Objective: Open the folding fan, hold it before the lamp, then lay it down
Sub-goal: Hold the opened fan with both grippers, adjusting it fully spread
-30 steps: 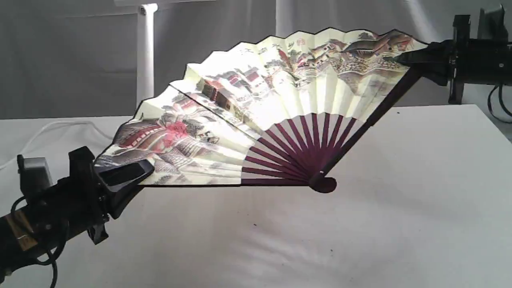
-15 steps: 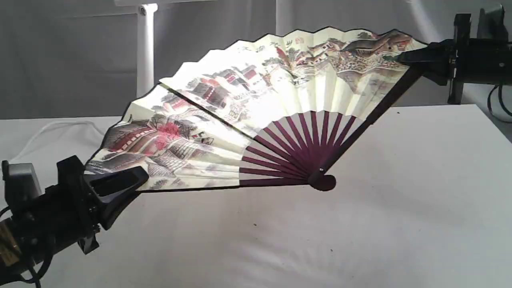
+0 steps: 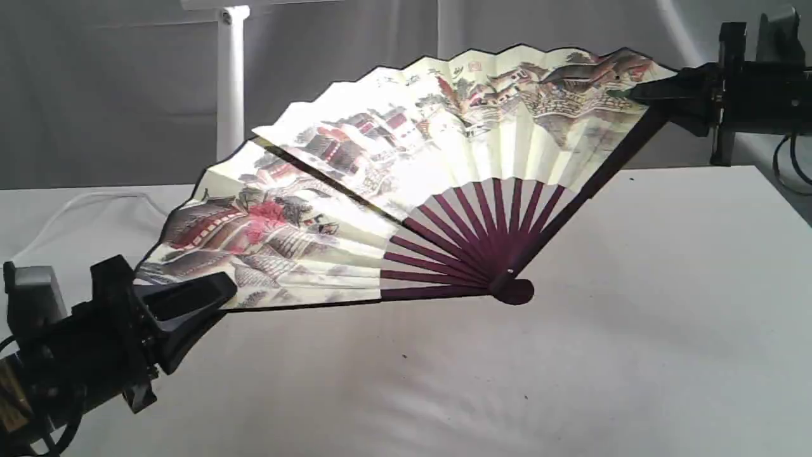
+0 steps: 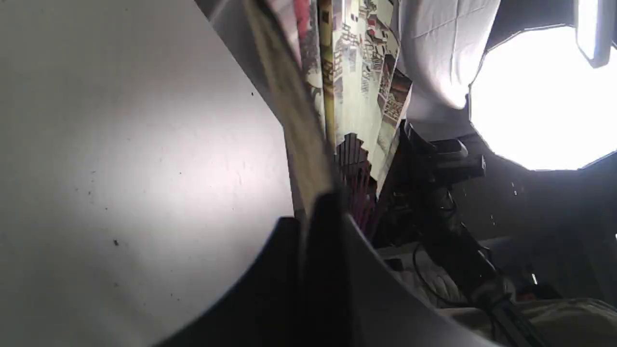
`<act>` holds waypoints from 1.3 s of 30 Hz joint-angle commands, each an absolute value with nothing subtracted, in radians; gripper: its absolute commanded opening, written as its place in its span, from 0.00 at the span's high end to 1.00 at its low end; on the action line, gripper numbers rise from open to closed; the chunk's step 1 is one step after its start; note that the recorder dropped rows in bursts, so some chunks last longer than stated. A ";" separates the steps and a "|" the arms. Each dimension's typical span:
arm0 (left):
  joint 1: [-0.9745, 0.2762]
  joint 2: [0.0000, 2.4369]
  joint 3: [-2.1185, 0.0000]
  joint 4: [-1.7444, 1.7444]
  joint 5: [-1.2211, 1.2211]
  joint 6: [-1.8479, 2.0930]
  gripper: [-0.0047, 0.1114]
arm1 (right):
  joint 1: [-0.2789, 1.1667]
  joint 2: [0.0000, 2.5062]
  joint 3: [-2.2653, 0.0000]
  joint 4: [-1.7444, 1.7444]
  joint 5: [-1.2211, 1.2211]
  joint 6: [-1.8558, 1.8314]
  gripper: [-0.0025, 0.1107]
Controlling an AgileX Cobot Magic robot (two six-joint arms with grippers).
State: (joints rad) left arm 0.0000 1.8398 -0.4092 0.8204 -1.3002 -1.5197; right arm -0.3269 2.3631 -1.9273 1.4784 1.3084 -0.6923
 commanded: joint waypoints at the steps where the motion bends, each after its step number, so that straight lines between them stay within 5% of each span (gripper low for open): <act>1: 0.013 1.837 -0.359 0.876 -1.221 -1.454 0.96 | -0.394 2.345 -1.937 1.517 1.126 -0.754 0.98; 39: 0.013 1.711 -0.353 0.907 -1.221 -1.511 0.96 | -0.477 2.345 -1.937 1.522 1.143 -0.716 0.98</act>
